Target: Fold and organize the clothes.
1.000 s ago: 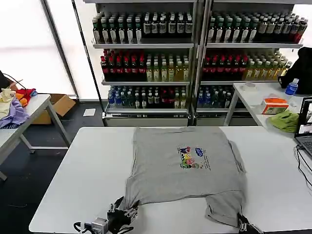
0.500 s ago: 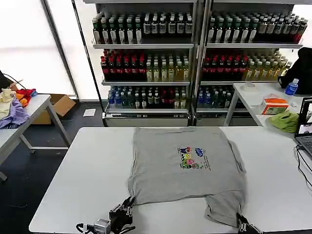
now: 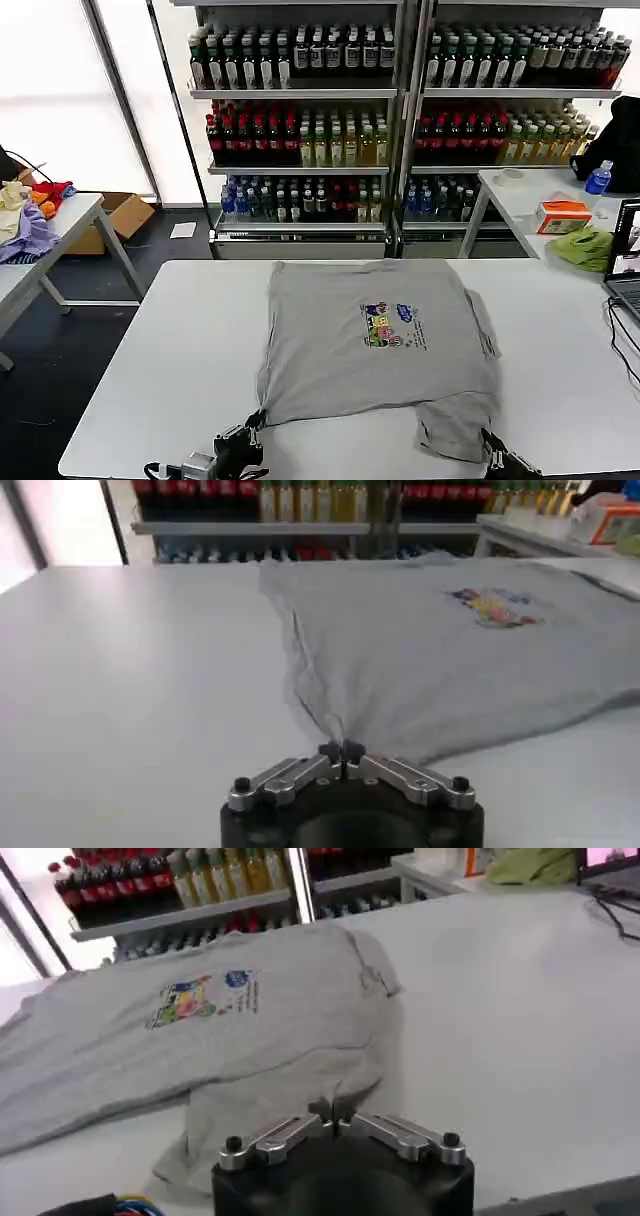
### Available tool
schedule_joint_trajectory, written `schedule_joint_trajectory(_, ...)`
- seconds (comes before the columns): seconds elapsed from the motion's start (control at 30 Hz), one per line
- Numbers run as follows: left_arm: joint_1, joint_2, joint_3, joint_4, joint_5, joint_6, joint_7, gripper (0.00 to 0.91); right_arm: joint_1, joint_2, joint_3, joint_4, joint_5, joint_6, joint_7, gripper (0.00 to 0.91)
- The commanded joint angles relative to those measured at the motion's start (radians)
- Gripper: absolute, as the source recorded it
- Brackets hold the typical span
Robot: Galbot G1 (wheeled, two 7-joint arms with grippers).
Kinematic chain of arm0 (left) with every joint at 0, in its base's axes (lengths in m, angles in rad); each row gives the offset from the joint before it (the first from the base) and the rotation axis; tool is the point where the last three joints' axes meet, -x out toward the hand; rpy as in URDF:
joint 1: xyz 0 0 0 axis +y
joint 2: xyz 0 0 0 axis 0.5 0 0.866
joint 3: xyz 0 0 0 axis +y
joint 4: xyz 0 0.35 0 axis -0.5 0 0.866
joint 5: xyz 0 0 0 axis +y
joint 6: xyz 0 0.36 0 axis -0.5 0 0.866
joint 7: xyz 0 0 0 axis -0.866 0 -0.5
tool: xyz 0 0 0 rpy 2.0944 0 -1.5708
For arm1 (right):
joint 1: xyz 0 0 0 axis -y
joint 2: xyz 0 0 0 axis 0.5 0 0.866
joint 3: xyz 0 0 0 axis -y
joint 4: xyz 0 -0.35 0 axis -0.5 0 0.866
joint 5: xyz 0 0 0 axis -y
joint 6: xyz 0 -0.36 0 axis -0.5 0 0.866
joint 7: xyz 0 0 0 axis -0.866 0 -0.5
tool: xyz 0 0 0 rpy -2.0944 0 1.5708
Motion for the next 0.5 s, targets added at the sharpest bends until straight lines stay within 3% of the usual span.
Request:
schedule_joint_trajectory(0.03,0.130,0.040,-0.064,-0.153,-0.028,0.030,-0.010,0.010,-0.124,-0.029,0.027,0.083,0.016,-0.081,0.010,0.000)
schedule_joint_trajectory(0.27,0.228,0.053,-0.092,-0.238,-0.017,0.079,-0.009,0.010,-0.195,-0.022,0.007,0.143,-0.005,-0.097,-0.032,0.000)
schedule_joint_trajectory(0.37,0.243,0.068,-0.102,-0.266,-0.006,0.079,-0.011,0.010,-0.215,-0.029,0.008,0.175,0.120,-0.122,-0.017,0.000)
schedule_joint_trajectory(0.5,0.206,0.094,-0.112,-0.255,-0.020,0.079,-0.007,0.010,-0.194,-0.020,-0.006,0.190,0.136,-0.027,-0.006,0.000)
